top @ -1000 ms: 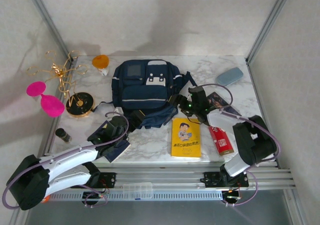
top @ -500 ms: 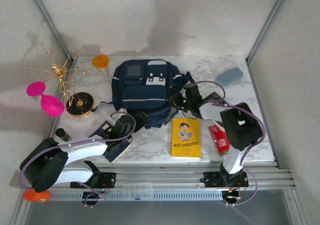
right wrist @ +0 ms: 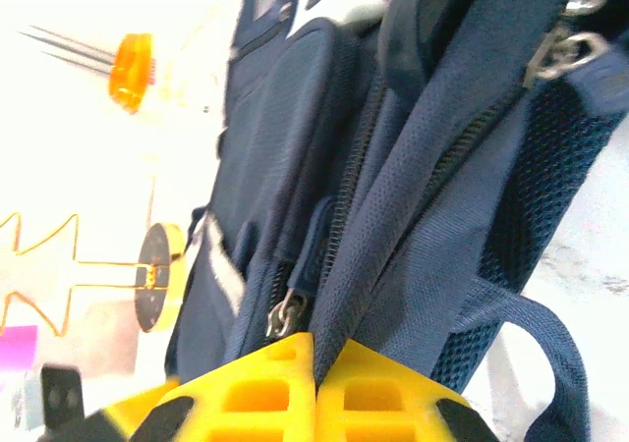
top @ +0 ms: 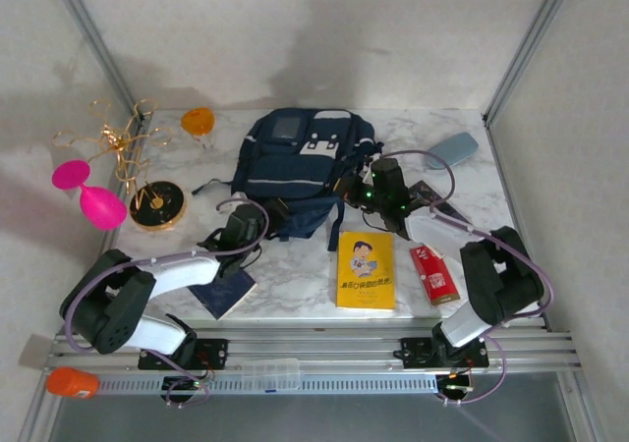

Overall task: Pack the student bag
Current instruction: Rotate the student bag at the center of the table.

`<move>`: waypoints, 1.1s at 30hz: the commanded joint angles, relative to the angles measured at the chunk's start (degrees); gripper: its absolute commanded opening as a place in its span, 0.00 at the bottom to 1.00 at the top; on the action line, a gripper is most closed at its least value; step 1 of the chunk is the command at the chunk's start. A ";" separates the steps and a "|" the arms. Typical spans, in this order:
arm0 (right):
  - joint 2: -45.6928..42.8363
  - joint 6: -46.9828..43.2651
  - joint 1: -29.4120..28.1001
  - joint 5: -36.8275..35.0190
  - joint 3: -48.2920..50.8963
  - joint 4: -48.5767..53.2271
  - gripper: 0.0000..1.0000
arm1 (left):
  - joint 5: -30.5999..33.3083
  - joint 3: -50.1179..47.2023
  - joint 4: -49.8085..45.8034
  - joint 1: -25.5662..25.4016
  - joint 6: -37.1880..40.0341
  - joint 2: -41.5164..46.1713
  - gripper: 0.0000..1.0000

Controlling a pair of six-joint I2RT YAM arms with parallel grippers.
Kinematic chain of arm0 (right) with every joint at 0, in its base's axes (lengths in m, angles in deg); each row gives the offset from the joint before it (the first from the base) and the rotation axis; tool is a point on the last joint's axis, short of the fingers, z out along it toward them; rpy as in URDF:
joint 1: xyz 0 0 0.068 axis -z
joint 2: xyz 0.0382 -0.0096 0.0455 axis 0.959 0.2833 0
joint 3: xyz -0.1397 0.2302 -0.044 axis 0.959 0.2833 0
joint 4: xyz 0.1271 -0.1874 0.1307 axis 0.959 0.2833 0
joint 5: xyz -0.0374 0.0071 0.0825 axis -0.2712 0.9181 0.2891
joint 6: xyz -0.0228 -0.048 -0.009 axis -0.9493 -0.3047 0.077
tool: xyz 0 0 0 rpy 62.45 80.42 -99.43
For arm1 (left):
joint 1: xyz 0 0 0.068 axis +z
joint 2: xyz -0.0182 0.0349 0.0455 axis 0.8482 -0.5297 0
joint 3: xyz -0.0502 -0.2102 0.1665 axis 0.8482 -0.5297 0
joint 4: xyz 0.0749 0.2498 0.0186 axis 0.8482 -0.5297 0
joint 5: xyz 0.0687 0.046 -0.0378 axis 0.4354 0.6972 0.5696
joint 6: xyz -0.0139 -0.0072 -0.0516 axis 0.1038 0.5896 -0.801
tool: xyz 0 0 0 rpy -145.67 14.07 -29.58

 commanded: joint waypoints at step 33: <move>-22.33 4.71 -1.79 -5.50 15.46 15.56 0.87 | -6.51 1.76 -21.20 -3.59 3.69 20.01 0.99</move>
